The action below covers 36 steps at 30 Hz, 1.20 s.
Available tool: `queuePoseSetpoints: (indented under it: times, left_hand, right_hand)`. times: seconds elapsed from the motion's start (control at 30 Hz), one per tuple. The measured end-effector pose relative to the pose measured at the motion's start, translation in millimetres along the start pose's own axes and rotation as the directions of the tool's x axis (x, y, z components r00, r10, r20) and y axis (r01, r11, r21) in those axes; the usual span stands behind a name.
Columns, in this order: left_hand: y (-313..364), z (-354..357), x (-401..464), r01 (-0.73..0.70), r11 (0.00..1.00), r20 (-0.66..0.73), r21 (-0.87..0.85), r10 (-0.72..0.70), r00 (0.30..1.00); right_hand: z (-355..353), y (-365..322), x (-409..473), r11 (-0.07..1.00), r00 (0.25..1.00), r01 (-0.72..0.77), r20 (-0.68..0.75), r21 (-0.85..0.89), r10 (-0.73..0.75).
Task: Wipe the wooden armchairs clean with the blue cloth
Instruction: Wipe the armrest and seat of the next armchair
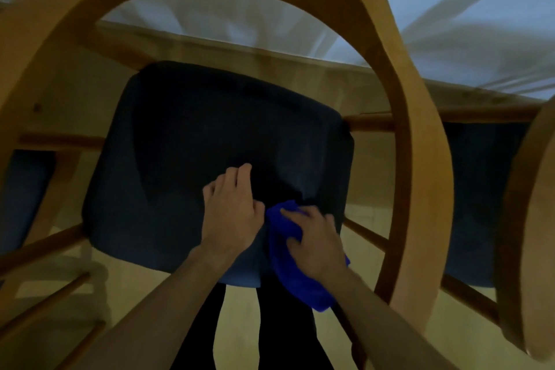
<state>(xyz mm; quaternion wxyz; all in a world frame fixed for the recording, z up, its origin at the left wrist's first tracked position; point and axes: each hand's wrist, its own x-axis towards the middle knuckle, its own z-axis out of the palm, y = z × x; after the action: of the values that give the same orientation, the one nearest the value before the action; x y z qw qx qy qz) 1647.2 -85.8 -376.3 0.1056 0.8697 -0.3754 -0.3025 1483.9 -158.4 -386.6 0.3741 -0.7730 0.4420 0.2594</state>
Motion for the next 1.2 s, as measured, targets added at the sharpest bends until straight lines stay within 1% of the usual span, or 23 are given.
queuePoseSetpoints:
  times: [0.03,0.1,0.13,0.17,0.2,0.23,0.3,0.37,0.43,0.5,0.57,0.67,0.73,0.8,0.87,0.9,0.93,0.97,1.03,1.1,1.13,1.2]
  left_hand:
    - [1.4,1.6,1.0,-0.002,1.0,0.001,-0.007,0.002,1.0]
    - [4.0,5.1,-0.6,0.004,1.0,-0.005,-0.021,-0.004,1.0]
    - [5.5,7.2,-2.8,0.007,1.0,-0.013,-0.023,-0.007,1.0]
    - [7.0,9.6,-5.9,0.007,1.0,-0.016,-0.022,-0.007,1.0]
    - [8.6,12.3,-9.7,0.002,1.0,-0.01,-0.017,-0.003,1.0]
    - [9.7,15.1,-13.6,-0.003,1.0,-0.002,-0.009,0.003,1.0]
    - [9.8,20.3,-21.3,-0.005,1.0,0.016,0.007,0.005,1.0]
    - [9.3,24.3,-30.0,0.009,1.0,0.022,0.002,-0.009,1.0]
    - [7.9,25.8,-36.4,0.02,1.0,0.022,-0.008,-0.02,1.0]
    - [6.2,25.3,-40.0,0.031,1.0,0.049,-0.001,-0.031,0.998]
    - [5.9,22.7,-39.7,0.043,0.999,0.059,-0.01,-0.042,0.997]
    - [7.0,19.4,-34.0,0.058,0.997,0.039,-0.05,-0.056,0.998]
    - [5.1,18.3,-28.5,0.052,0.997,0.015,-0.056,-0.051,0.999]
    - [2.3,16.7,-23.2,0.054,0.996,-0.001,-0.065,-0.054,0.999]
    - [-1.3,14.0,-19.6,0.063,0.995,-0.02,-0.081,-0.065,0.998]
    - [-2.9,12.6,-18.6,0.064,0.994,-0.029,-0.085,-0.067,0.997]
    - [-4.8,11.5,-18.1,0.065,0.994,-0.036,-0.086,-0.068,0.997]
    - [-7.3,10.6,-18.0,0.065,0.994,-0.042,-0.084,-0.069,0.997]
    - [-12.7,9.3,-18.8,0.077,0.994,-0.045,-0.082,-0.081,0.996]
    - [-17.5,9.4,-21.4,0.101,0.991,-0.046,-0.092,-0.105,0.993]
    - [-18.9,9.8,-23.4,0.11,0.989,-0.045,-0.103,-0.115,0.992]
    - [-20.5,11.1,-28.1,0.123,0.984,-0.039,-0.126,-0.129,0.991]
  right_hand:
    - [-11.9,-0.9,7.2,0.996,0.998,-0.033,-0.047,0.079,0.037]
    - [-41.9,-3.4,27.3,0.952,0.97,-0.069,-0.205,0.298,0.135]
    - [-59.3,-5.2,42.4,0.918,0.943,-0.054,-0.282,0.392,0.176]
    - [-76.7,-8.1,59.4,0.907,0.919,-0.033,-0.343,0.421,0.193]
    - [-93.0,-11.9,76.8,0.927,0.907,-0.026,-0.381,0.375,0.18]
    - [-106.1,-15.8,93.0,0.957,0.907,-0.037,-0.393,0.288,0.153]
    - [-117.5,-21.3,117.7,0.988,0.931,-0.084,-0.342,0.128,0.123]
    - [-108.8,-22.9,126.2,0.992,0.952,-0.119,-0.278,0.052,0.129]
    - [-88.7,-19.8,115.3,0.993,0.956,-0.117,-0.271,-0.005,0.111]
    - [-63.8,-10.8,85.6,0.994,0.967,-0.1,-0.238,-0.035,0.089]
    - [-31.8,-0.3,45.6,0.993,0.976,-0.108,-0.192,-0.042,0.098]
    - [3.4,6.2,-3.6,0.993,0.989,-0.112,-0.096,0.042,0.116]
    - [-1.0,2.2,-6.6,0.986,0.988,-0.134,-0.069,0.097,0.141]
    - [-26.5,-7.2,8.1,0.976,0.979,-0.14,-0.126,0.167,0.162]
    - [-61.3,-19.5,29.8,0.984,0.95,-0.06,-0.291,0.169,0.108]
    - [-78.8,-24.6,43.5,0.993,0.926,-0.012,-0.374,0.115,0.055]
    - [-96.1,-29.2,59.8,0.999,0.905,0.015,-0.425,0.038,0.002]
    - [-112.9,-32.8,79.6,0.998,0.898,0.015,-0.438,-0.053,-0.037]
    - [-139.0,-37.8,119.3,0.979,0.921,-0.053,-0.389,-0.198,-0.029]
    - [-147.6,-37.2,147.7,0.962,0.949,-0.122,-0.314,-0.243,0.042]
    - [-143.9,-35.6,153.9,0.964,0.959,-0.144,-0.272,-0.222,0.08]
    - [-124.6,-31.0,149.8,0.981,0.964,-0.173,-0.222,-0.091,0.149]
